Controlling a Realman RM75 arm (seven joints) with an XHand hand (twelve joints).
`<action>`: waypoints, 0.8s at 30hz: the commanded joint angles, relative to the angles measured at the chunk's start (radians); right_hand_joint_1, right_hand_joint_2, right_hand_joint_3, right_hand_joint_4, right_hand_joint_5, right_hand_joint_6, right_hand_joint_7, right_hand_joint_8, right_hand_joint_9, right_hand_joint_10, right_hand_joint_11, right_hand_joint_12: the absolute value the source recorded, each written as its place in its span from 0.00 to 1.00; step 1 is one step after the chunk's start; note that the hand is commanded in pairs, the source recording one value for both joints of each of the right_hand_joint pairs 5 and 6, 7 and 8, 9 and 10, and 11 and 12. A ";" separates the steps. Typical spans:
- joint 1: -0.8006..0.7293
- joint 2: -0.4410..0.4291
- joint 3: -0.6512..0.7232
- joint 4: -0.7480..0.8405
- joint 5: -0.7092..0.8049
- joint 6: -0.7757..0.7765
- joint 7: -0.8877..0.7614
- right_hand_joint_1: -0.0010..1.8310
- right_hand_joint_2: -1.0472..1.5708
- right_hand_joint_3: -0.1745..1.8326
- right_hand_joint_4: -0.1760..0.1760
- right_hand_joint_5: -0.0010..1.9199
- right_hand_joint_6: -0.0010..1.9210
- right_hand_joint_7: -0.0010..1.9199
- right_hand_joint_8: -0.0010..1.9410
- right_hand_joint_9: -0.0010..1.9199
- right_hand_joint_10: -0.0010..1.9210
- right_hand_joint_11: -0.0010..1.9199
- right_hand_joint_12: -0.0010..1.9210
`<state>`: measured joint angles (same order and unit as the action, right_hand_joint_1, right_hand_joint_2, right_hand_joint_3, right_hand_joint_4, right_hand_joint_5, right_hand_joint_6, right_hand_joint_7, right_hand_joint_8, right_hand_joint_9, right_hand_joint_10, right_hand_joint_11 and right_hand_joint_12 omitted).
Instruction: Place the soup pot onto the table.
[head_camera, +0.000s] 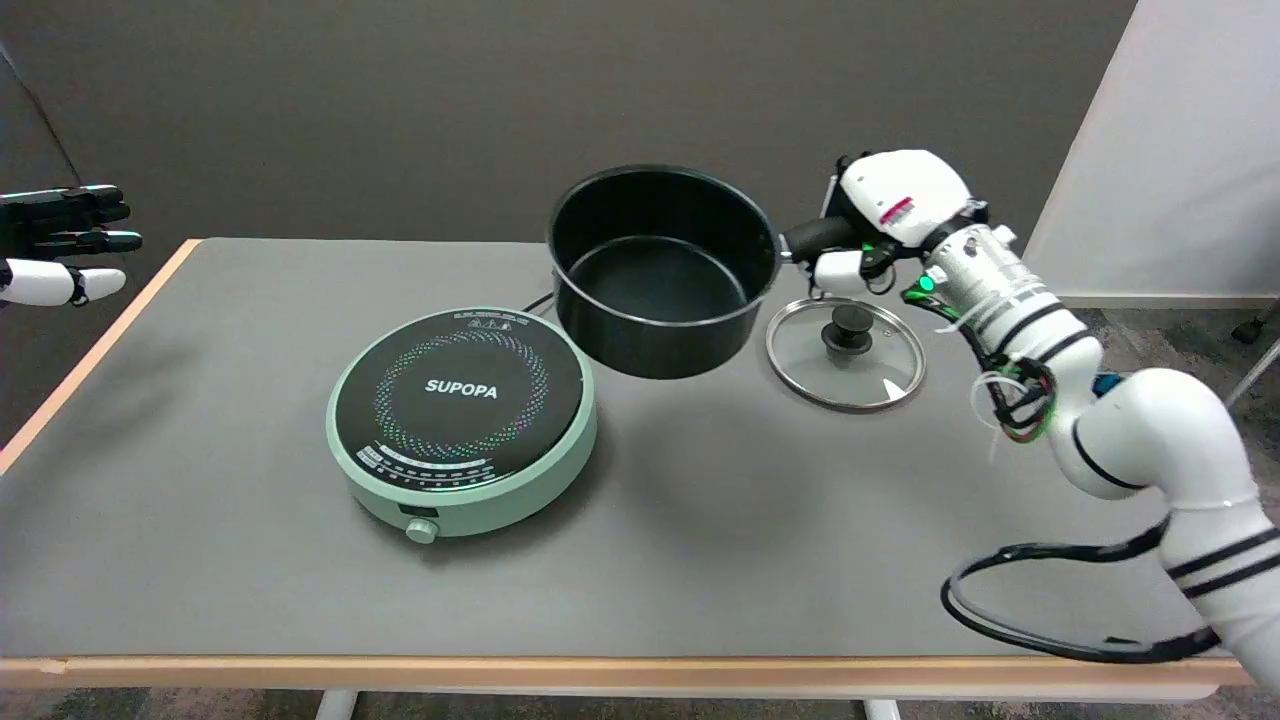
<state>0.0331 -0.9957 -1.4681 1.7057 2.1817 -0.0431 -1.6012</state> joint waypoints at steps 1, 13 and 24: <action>-0.268 -0.009 0.223 0.137 0.005 -0.021 0.004 0.38 0.74 0.43 0.45 1.00 1.00 1.00 0.99 1.00 1.00 1.00 1.00; -0.377 -0.057 0.276 0.143 0.037 -0.055 0.004 0.42 0.70 0.47 0.45 1.00 1.00 1.00 0.99 1.00 1.00 1.00 1.00; -0.474 -0.111 0.254 0.098 0.040 -0.079 0.004 0.44 0.73 0.41 0.45 1.00 1.00 1.00 0.99 1.00 1.00 1.00 1.00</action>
<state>-0.2846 -1.0418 -1.2384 1.8218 2.2032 -0.0790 -1.5987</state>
